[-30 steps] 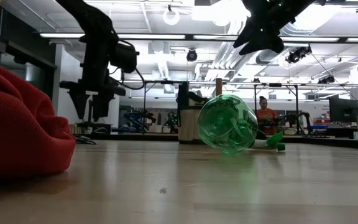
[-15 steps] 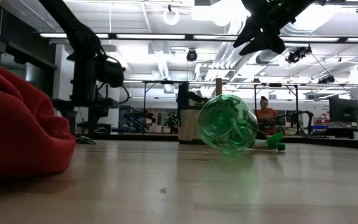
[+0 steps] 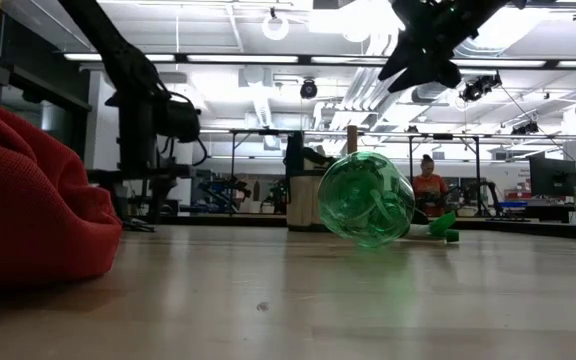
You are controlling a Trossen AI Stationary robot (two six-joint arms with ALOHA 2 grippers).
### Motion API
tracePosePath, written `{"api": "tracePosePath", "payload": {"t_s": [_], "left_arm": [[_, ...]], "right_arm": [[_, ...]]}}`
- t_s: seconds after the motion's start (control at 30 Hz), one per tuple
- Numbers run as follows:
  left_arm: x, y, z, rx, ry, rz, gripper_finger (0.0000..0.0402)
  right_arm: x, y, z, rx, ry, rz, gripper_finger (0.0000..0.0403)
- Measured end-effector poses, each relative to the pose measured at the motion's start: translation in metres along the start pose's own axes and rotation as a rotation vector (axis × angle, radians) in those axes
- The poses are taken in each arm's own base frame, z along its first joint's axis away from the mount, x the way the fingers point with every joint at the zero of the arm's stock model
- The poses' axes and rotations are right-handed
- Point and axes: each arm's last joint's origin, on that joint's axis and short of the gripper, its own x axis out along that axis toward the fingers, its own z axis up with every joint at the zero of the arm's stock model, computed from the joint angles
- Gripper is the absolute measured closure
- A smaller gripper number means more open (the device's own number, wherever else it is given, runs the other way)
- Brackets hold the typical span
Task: Pick & Place Garden tools in Gardening bag
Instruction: Put the shear scissors into the gardening bag
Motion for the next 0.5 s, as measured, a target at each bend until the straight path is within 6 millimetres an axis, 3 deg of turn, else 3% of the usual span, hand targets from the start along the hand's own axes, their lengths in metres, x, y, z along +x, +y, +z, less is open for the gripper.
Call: {"api": "tracePosePath", "payload": {"t_s": [0.27, 0.5], "left_arm": [[0.010, -0.004, 0.004, -0.124, -0.022, 0.008, 0.0178], [0.020, -0.003, 0.003, -0.161, 0.011, 0.049, 0.0248]], "right_arm": [[0.000, 0.000, -0.001, -0.002, 0.011, -0.004, 0.0231], [0.000, 0.000, -0.001, -0.002, 0.022, 0.021, 0.0231]]}}
